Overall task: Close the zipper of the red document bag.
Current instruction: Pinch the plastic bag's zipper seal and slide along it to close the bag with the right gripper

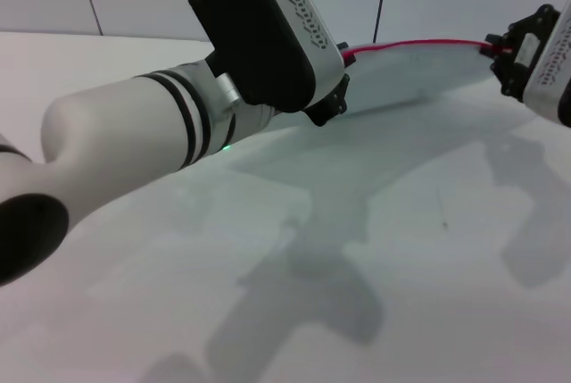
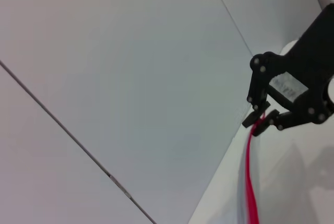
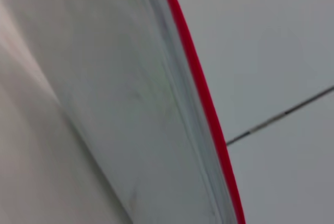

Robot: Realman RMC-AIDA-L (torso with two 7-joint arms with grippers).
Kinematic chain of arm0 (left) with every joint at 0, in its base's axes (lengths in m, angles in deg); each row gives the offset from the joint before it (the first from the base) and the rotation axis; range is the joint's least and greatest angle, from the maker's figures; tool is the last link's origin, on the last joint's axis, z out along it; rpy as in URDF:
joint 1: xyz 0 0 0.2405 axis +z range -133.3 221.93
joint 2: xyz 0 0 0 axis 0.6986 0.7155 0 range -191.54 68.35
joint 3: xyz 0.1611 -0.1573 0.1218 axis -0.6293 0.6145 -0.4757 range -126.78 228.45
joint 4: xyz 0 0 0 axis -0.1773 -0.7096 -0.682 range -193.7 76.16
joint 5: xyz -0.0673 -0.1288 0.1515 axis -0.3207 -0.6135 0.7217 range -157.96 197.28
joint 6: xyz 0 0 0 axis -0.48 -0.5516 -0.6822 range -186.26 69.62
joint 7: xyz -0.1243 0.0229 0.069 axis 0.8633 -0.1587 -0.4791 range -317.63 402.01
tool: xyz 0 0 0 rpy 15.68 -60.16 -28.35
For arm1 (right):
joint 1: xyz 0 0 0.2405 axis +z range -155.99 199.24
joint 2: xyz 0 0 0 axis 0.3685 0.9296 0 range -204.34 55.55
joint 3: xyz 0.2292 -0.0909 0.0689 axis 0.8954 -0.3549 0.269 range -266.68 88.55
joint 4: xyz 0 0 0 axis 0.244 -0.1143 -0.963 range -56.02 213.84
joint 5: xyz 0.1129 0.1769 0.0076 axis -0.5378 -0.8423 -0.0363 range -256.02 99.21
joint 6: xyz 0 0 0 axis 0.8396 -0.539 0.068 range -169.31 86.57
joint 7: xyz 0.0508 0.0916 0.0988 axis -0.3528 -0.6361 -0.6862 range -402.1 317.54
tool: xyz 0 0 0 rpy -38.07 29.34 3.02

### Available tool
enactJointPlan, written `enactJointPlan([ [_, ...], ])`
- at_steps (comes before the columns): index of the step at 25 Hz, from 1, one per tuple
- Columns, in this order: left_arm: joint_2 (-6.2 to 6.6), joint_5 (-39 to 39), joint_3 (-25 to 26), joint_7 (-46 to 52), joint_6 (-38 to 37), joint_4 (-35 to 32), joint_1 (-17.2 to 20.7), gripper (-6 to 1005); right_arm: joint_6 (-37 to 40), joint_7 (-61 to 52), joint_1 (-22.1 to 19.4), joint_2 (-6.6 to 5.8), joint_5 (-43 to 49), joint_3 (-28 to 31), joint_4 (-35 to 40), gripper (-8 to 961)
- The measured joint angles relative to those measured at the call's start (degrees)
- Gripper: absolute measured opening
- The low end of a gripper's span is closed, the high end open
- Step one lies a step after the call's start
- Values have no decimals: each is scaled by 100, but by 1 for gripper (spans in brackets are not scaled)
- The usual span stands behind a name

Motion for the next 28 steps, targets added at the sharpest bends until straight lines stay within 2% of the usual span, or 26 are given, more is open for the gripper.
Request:
enactJointPlan([
  [8,0,0,-18,-87,72,352,276,55,-367,11,5,-4,0,104,-235,77],
  [28,-5,0,26,-215,125,604,481,55,-778,161,123,-21,17,496,-630,77],
])
